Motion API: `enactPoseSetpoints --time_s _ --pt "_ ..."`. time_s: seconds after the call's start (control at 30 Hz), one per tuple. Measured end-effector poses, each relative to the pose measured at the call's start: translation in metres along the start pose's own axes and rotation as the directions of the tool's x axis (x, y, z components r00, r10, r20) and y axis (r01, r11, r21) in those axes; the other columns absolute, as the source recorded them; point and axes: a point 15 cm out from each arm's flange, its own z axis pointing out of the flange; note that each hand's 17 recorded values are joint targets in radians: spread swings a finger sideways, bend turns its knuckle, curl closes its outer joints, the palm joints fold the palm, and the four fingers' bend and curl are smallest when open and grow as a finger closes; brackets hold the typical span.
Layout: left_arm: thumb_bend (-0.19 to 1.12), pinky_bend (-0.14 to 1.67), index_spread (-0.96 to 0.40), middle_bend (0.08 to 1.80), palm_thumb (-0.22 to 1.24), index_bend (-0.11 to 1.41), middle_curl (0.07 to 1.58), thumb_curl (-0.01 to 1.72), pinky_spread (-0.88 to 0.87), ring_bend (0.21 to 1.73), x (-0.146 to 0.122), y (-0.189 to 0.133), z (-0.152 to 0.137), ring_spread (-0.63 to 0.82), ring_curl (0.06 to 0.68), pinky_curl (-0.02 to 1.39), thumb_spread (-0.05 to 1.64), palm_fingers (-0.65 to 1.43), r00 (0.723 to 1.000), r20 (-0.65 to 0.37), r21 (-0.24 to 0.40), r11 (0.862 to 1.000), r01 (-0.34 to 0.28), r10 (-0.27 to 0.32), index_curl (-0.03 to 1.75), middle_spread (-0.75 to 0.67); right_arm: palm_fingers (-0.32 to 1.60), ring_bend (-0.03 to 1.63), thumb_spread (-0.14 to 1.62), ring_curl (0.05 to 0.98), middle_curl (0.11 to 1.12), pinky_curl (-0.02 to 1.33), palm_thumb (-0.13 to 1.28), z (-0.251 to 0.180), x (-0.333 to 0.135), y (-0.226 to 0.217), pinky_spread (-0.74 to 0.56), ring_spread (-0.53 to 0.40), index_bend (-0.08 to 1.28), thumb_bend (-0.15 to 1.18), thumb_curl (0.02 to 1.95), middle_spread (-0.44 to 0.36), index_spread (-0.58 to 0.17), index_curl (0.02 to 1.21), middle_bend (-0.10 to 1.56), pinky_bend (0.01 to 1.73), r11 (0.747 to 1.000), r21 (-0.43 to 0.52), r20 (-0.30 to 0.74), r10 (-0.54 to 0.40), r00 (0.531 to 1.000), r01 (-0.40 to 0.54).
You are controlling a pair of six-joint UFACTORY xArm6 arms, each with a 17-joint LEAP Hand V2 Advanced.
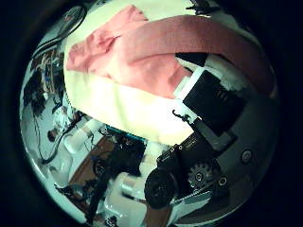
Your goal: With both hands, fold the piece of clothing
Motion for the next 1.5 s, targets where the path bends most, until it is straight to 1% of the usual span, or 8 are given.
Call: enactPoseSetpoints --time_s 0.37,0.47,0.63,0.73,1.1,1.17,1.33,1.5 --pt "-0.03 0.23 0.03 0.18 0.05 0.16 0.27 0.31 0.56 0.40 -0.007 0.005 0.003 0.57 0.225 0.32 0.89 -0.02 1.000 -0.002 -0.007 1.000 -0.004 0.004 0.29 0.32 1.12 1.31 0.93 0.647 0.85 0.63 1.08 -0.075 -0.067 -0.040 -0.39 -0.228 1.05 -0.02 0.55 -0.168 -0.258 0.84 1.18 1.17 0.984 0.138 -0.091 -0.103 0.991 0.115" --pt "-0.03 0.23 0.03 0.18 0.05 0.16 0.27 0.31 0.56 0.40 -0.017 0.009 0.000 0.57 0.225 0.32 0.89 -0.02 1.000 -0.002 -0.003 1.000 0.016 -0.016 0.29 0.32 1.12 1.31 0.93 0.648 0.85 0.63 1.08 -0.090 -0.086 -0.057 -0.39 -0.229 1.05 -0.02 0.56 -0.169 -0.257 0.84 1.18 1.18 0.976 0.163 -0.108 -0.128 0.986 0.144" --pt "-0.03 0.23 0.03 0.18 0.05 0.16 0.27 0.31 0.56 0.40 -0.021 0.012 -0.002 0.57 0.226 0.32 0.89 -0.02 1.000 0.000 -0.006 1.000 0.013 -0.013 0.29 0.32 1.12 1.31 0.94 0.650 0.86 0.63 1.07 -0.092 -0.123 -0.077 -0.39 -0.230 1.05 -0.02 0.57 -0.169 -0.257 0.84 1.18 1.19 0.965 0.173 -0.136 -0.177 0.975 0.199" --pt "-0.03 0.23 0.03 0.18 0.05 0.16 0.28 0.31 0.56 0.40 -0.032 0.018 -0.005 0.57 0.225 0.32 0.89 -0.02 0.999 -0.002 0.001 0.999 0.038 -0.038 0.29 0.32 1.12 1.31 0.94 0.651 0.86 0.63 1.06 -0.091 -0.142 -0.090 -0.39 -0.230 1.05 -0.02 0.57 -0.169 -0.257 0.85 1.17 1.18 0.956 0.187 -0.151 -0.202 0.968 0.228" --pt "-0.03 0.23 0.03 0.18 0.05 0.16 0.28 0.31 0.55 0.40 -0.039 0.026 -0.004 0.57 0.228 0.33 0.89 -0.02 0.999 -0.004 0.000 0.999 0.048 -0.048 0.29 0.32 1.14 1.30 0.95 0.648 0.87 0.61 1.03 -0.093 -0.217 -0.138 -0.40 -0.226 1.04 -0.02 0.56 -0.168 -0.254 0.84 1.15 1.18 0.896 0.292 -0.187 -0.288 0.939 0.333" --pt "-0.03 0.23 0.03 0.18 0.05 0.16 0.28 0.31 0.55 0.40 -0.042 0.029 -0.005 0.57 0.229 0.33 0.89 -0.02 0.998 -0.007 0.003 0.998 0.059 -0.059 0.29 0.32 1.14 1.30 0.95 0.647 0.87 0.61 1.02 -0.094 -0.222 -0.140 -0.41 -0.225 1.04 -0.02 0.56 -0.168 -0.254 0.84 1.15 1.18 0.891 0.302 -0.185 -0.294 0.938 0.339" --pt "-0.03 0.23 0.03 0.18 0.05 0.16 0.28 0.31 0.55 0.41 -0.044 0.030 0.000 0.57 0.229 0.33 0.89 -0.02 0.998 -0.008 -0.005 0.998 0.067 -0.067 0.29 0.32 1.15 1.29 0.96 0.640 0.86 0.60 1.00 -0.098 -0.250 -0.154 -0.42 -0.230 1.03 -0.02 0.55 -0.165 -0.254 0.84 1.15 1.17 0.860 0.362 -0.153 -0.326 0.933 0.360" --pt "-0.03 0.23 0.03 0.18 0.05 0.16 0.28 0.31 0.55 0.41 -0.043 0.032 0.002 0.57 0.229 0.33 0.89 -0.02 0.997 -0.010 -0.008 0.997 0.072 -0.073 0.29 0.32 1.15 1.29 0.99 0.623 0.84 0.57 0.94 -0.083 -0.273 -0.167 -0.46 -0.233 0.99 -0.03 0.52 -0.166 -0.262 0.83 1.13 1.13 0.857 0.361 -0.108 -0.354 0.929 0.368"
